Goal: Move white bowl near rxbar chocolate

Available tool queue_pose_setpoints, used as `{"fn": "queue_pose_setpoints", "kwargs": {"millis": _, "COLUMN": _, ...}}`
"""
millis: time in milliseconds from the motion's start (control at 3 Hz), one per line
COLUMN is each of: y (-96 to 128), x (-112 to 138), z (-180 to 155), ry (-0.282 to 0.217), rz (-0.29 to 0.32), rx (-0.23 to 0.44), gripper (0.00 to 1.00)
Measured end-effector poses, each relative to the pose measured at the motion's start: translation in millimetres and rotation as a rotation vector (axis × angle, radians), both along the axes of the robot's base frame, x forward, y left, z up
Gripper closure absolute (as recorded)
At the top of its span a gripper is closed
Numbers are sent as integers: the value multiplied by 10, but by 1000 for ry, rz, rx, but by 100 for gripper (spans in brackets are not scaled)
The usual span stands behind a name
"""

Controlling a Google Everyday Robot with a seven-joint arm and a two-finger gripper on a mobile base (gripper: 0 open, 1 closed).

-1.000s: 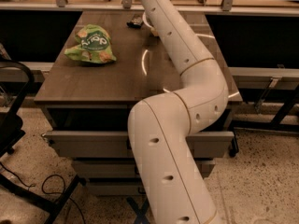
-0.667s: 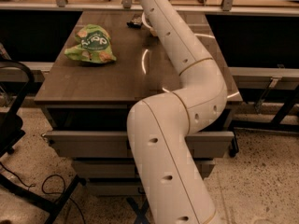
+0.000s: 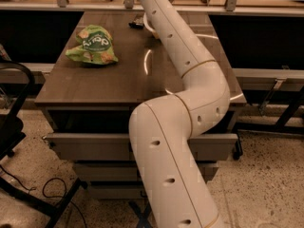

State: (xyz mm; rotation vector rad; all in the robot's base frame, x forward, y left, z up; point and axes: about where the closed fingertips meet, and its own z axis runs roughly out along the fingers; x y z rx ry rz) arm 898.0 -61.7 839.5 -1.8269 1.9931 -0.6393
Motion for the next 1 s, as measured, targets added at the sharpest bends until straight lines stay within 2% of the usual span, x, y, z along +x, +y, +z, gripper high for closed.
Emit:
{"fn": "queue_pose_setpoints", "kwargs": {"millis": 667, "y": 6, "x": 26, "z": -76, "ry": 3, "rz": 2, "rx": -1, "gripper": 13}}
{"fn": "queue_pose_setpoints", "kwargs": {"millis": 1000, "y": 8, "x": -11, "z": 30, "ry": 3, "rz": 2, "rx": -1, "gripper": 0}}
